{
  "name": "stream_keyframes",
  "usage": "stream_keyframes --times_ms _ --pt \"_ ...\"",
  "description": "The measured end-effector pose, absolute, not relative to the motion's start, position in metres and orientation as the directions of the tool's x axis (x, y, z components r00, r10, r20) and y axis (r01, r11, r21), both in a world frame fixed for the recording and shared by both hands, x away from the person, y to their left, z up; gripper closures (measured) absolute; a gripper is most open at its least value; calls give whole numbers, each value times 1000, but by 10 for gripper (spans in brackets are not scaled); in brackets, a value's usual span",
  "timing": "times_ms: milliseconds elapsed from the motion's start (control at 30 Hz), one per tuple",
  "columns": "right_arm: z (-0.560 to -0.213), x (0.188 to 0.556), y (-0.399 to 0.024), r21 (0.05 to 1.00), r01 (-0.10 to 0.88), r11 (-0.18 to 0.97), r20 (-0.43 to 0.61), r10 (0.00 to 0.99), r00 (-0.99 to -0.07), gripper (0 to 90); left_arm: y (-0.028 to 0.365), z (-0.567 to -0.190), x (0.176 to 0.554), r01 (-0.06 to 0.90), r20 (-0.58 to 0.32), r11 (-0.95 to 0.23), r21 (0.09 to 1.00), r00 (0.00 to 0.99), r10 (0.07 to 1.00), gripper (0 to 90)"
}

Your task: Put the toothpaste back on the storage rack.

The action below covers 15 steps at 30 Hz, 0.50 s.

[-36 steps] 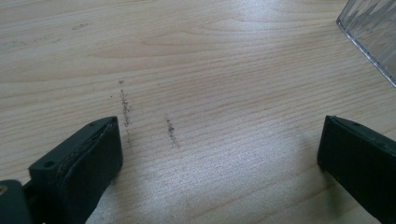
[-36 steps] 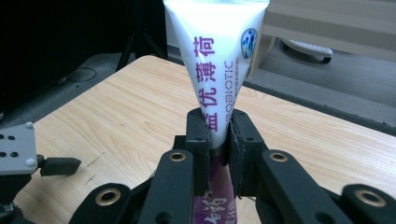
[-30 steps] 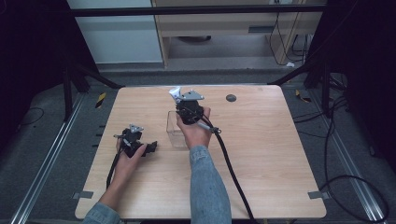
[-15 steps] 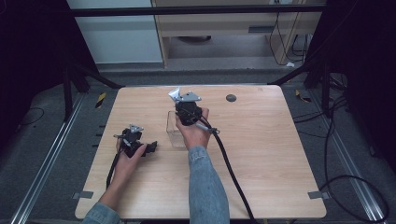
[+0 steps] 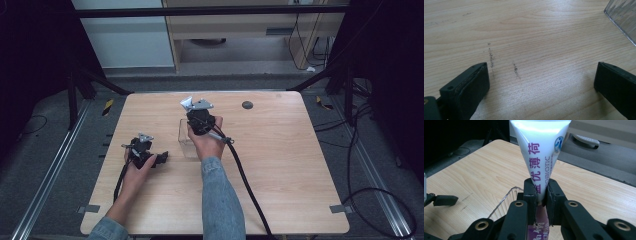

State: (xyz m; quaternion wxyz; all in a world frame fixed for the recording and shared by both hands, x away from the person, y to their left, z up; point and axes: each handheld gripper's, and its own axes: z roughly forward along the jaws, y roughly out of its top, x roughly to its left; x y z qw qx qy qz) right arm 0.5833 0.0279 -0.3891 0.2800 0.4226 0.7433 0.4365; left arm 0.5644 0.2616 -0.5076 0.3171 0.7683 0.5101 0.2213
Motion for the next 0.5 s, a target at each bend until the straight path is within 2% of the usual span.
stream_keyframes --times_ms 500 --pt "-390 582 28 877 390 281 -57 866 -497 799 262 -508 565 643 16 -279 713 382 924 0"
